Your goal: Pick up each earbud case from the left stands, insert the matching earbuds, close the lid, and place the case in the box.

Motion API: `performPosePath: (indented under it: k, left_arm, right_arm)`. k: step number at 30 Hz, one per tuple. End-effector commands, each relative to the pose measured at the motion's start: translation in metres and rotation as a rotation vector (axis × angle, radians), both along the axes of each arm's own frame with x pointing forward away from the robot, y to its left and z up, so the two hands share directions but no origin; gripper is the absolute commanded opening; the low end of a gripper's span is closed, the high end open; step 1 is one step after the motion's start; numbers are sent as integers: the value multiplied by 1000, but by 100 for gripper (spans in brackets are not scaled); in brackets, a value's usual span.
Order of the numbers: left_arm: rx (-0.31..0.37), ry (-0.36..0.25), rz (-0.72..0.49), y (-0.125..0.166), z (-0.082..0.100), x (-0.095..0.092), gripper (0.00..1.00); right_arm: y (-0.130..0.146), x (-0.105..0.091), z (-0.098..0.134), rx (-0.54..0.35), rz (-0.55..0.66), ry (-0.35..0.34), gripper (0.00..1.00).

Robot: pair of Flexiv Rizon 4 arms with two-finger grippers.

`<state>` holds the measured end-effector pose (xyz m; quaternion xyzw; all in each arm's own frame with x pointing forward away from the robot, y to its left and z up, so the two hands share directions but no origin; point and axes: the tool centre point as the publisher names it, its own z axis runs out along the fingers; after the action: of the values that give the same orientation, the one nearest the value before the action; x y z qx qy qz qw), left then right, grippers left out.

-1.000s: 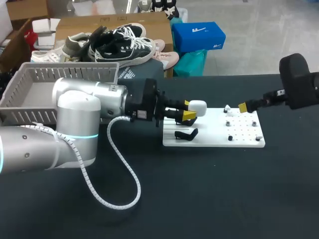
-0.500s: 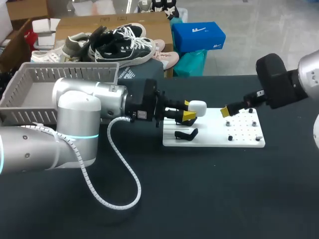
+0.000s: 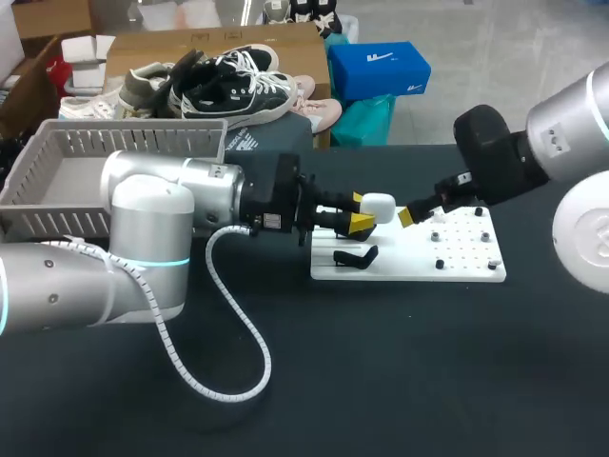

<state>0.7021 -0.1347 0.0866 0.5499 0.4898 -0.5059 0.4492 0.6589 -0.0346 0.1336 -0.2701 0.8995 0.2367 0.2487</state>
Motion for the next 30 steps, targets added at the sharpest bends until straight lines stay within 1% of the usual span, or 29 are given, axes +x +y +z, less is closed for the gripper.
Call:
performPosePath:
  k: [1,8,20,30]
  left_arm:
    - [-2,-2,4,-1,-1,0,0]
    - [-2,-2,4,-1,-1,0,0]
    - [-2,-2,4,-1,-1,0,0]
    - [-2,-2,4,-1,-1,0,0]
  right_arm:
    - [11,7,-4,-24,-3,4,100]
    - [16,17,-13,-21,2,20,100]
    - [26,26,-22,-47,16,34,100]
    - [24,34,-26,-58,-4,42,100]
